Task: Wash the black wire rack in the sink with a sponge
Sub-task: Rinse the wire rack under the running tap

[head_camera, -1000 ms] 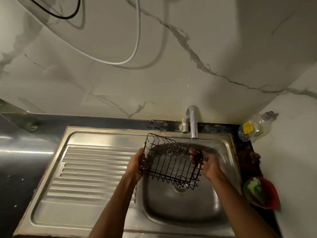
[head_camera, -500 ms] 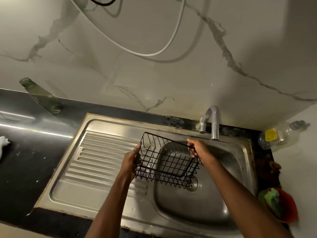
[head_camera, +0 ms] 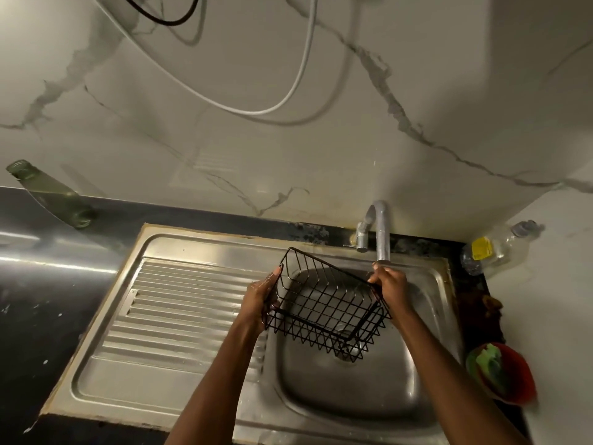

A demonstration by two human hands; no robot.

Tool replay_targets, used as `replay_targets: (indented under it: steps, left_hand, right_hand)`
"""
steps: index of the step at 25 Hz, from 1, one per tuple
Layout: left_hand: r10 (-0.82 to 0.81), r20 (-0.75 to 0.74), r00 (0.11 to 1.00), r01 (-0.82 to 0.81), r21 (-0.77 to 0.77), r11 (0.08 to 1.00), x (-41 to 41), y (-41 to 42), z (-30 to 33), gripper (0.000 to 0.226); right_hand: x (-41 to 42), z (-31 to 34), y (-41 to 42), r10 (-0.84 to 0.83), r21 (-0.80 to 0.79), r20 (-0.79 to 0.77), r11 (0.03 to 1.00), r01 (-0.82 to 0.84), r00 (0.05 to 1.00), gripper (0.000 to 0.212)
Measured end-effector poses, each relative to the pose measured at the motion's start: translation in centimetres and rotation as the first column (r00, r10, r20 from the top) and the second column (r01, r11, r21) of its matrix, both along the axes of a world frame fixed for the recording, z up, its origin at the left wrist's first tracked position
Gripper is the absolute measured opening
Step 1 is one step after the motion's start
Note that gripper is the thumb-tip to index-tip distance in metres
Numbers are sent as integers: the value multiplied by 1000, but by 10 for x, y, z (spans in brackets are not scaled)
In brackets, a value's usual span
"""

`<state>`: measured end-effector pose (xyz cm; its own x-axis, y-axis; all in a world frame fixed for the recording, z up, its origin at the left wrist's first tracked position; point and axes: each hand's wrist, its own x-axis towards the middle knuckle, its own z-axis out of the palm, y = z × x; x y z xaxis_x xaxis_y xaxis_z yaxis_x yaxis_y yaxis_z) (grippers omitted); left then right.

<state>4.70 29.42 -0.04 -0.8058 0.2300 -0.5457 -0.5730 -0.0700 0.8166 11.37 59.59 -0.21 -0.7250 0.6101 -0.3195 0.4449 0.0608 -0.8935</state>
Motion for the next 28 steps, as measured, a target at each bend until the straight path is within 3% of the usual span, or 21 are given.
replay_targets:
  steps: [4,7,9,10,12,14,16,18,21,23,25,28]
  left_hand:
    - [6,46,999,-8,37,999,2,-12,-7,59]
    - [53,77,996,-58,70,996,5,-20,-1,50]
    - [107,74,991,-112,69,991,5,-24,5,40]
    - [126,73,989,-131,61,990,3,-26,6,39]
    - [141,69,988,-145,55,988,0,-29,5,49]
    - [157,74,985,-162,69,984,-2,-31,3,60]
    - [148,73,986,-154,79,985,-5,-34,1,63]
    - [132,70,989,-137,67,988,-6,-38,1,65]
    - [77,60,995,-78,13,997,-8,-39,3,65]
    - [6,57,998,-6,-13,1000,-12,-30,10,49]
    - [-125,26,992,126,-40,991,-18,-11,18,48]
    - [-397,-72,915,380,-176,908,-27,37,37,52]
  right_hand:
    - [4,11,-11,269,-81,52,961,-265,962,39]
    - [-10,19,-26,489,77,203,856,-512,848,36]
    - [-23,20,-30,411,164,224,878,-449,884,27]
    - [-28,19,-31,299,158,195,930,-331,934,23]
    - [-40,18,-31,-40,-24,65,999,42,997,24]
    - [-51,20,-29,-312,-274,12,913,304,950,22]
    - [-54,21,-30,-443,-463,42,786,411,895,11]
    - [-49,21,-34,-420,-493,98,767,410,902,12]
    - [-42,25,-41,-321,-321,159,878,356,934,21]
    - [-37,30,-42,-283,-243,157,917,315,946,18]
    - [-30,38,-47,-147,-260,90,951,165,985,14]
    - [-19,47,-50,-18,-379,-52,925,-3,998,8]
